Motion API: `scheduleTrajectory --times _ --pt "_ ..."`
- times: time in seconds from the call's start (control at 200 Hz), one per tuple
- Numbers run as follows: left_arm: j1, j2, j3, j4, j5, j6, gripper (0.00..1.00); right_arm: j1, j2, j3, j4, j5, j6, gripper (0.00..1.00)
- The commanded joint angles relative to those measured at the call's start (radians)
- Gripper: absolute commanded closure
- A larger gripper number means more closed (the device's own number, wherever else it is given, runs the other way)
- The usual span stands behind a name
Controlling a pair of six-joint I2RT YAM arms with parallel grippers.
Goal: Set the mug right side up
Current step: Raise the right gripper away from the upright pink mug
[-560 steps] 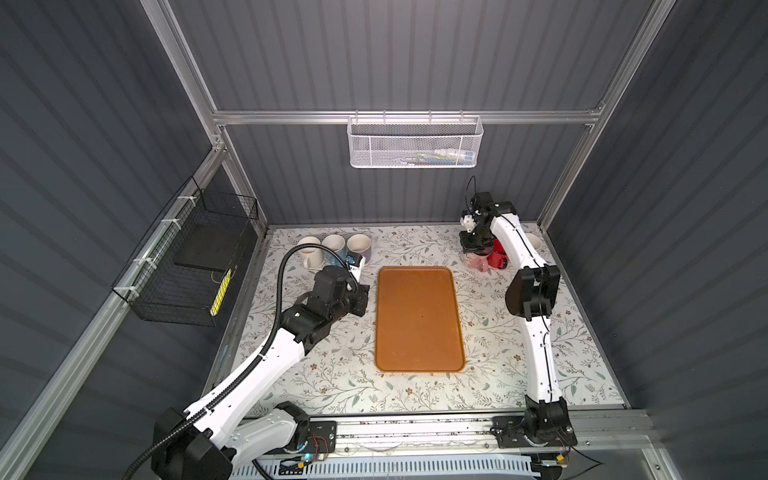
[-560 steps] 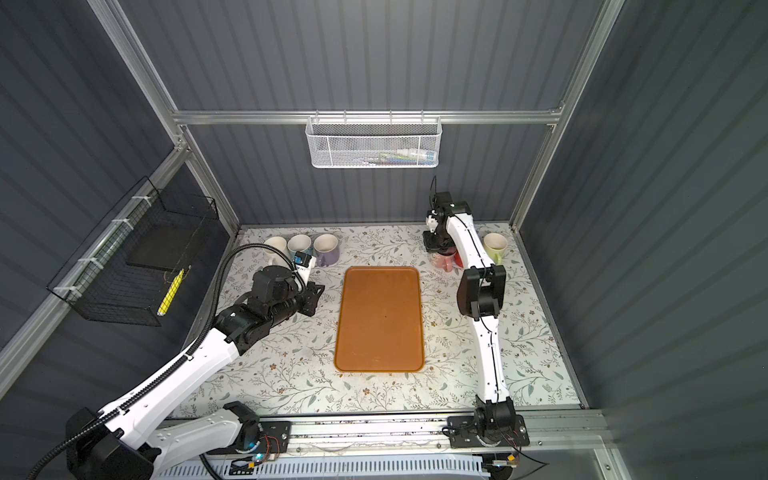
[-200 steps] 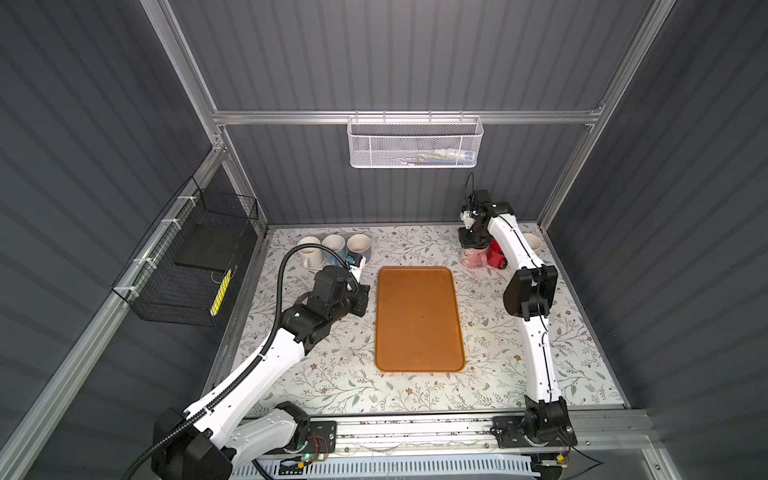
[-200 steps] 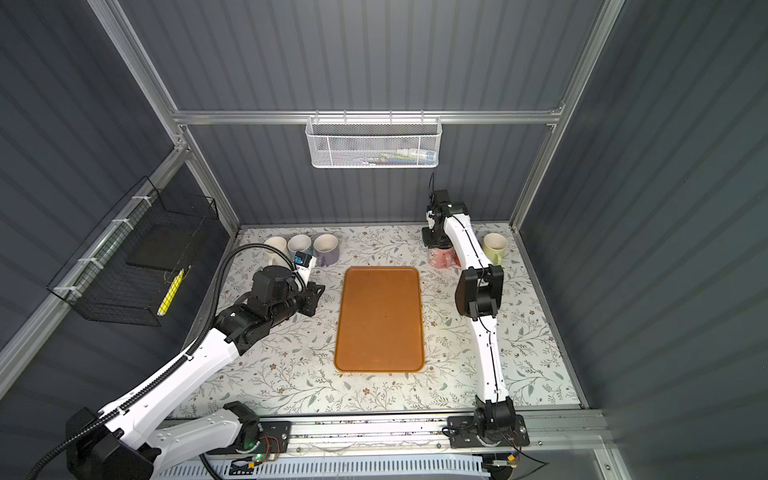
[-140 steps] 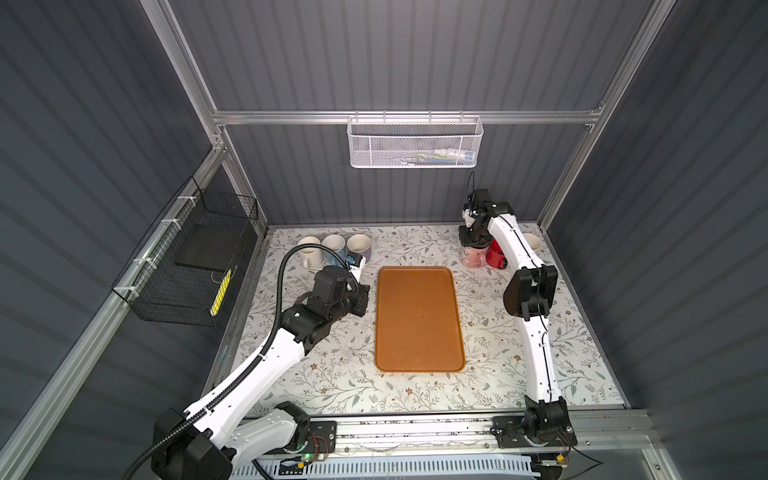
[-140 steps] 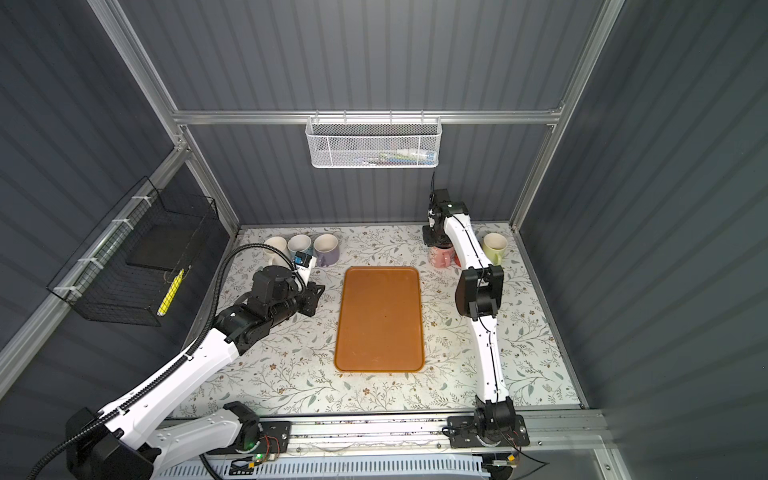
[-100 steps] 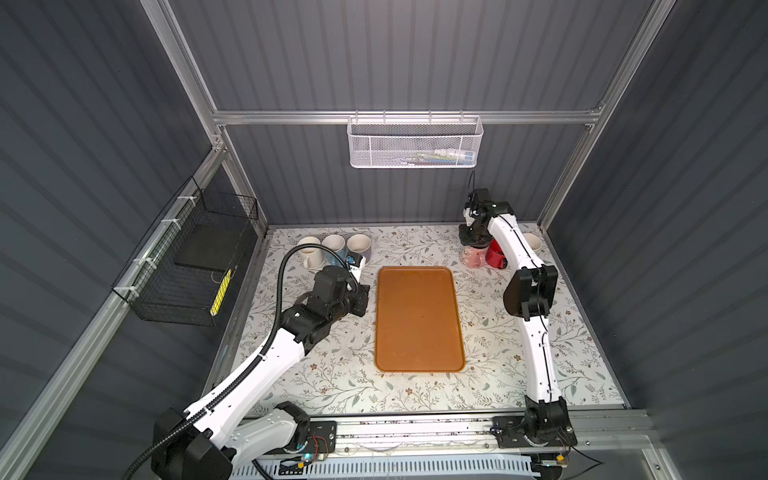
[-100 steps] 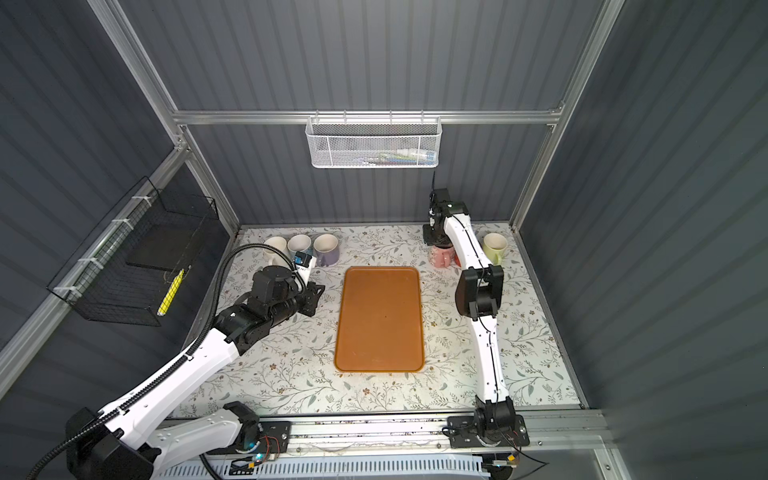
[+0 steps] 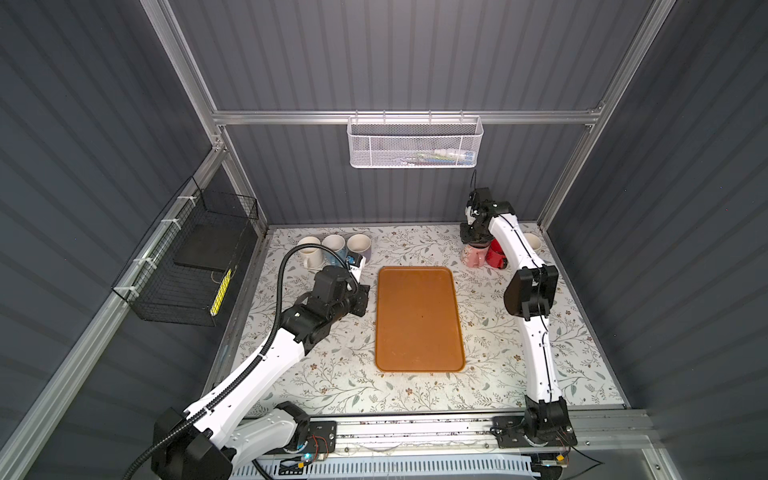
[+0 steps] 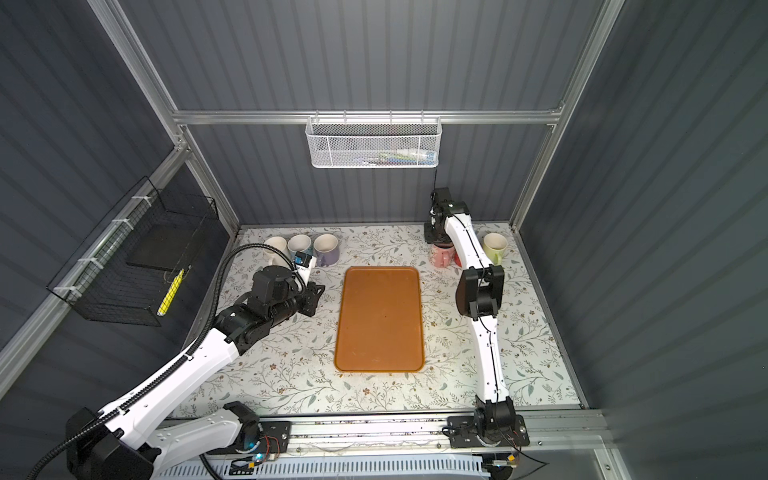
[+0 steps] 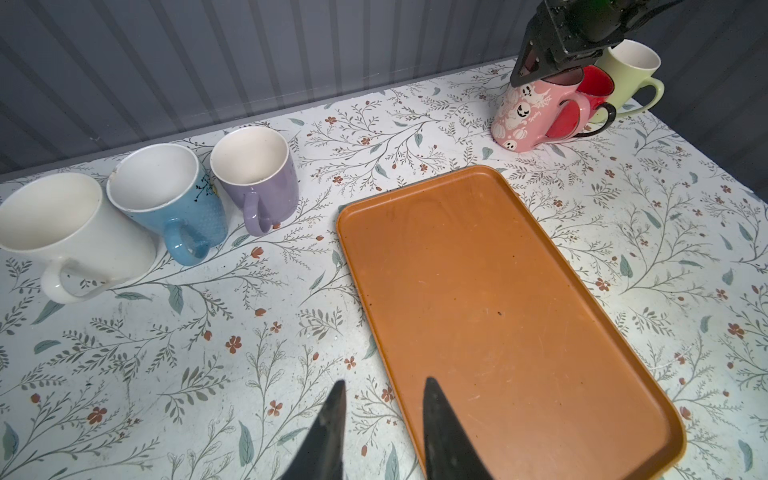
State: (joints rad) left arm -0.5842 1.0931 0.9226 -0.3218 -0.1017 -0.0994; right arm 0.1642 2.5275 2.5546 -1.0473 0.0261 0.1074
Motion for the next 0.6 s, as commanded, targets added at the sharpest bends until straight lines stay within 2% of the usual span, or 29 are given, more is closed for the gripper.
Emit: scheduleTrajectory --times 0.0,0.385,0.595 --pt "-0.006 -0.008 0.004 -0.009 0.001 0.009 0.68 -0.006 -0.061 0.023 -0.005 0.008 -0.001 0.6" --pt "-0.006 -0.048 -0.014 -0.016 -0.013 0.0 0.64 -0.005 -0.178 0.011 -0.021 0.017 -0.023 0.54" --pt "-0.006 -0.061 -0.017 -0.014 -0.035 0.003 0.62 -0.003 -0.292 -0.106 0.02 0.038 -0.03 0.53"
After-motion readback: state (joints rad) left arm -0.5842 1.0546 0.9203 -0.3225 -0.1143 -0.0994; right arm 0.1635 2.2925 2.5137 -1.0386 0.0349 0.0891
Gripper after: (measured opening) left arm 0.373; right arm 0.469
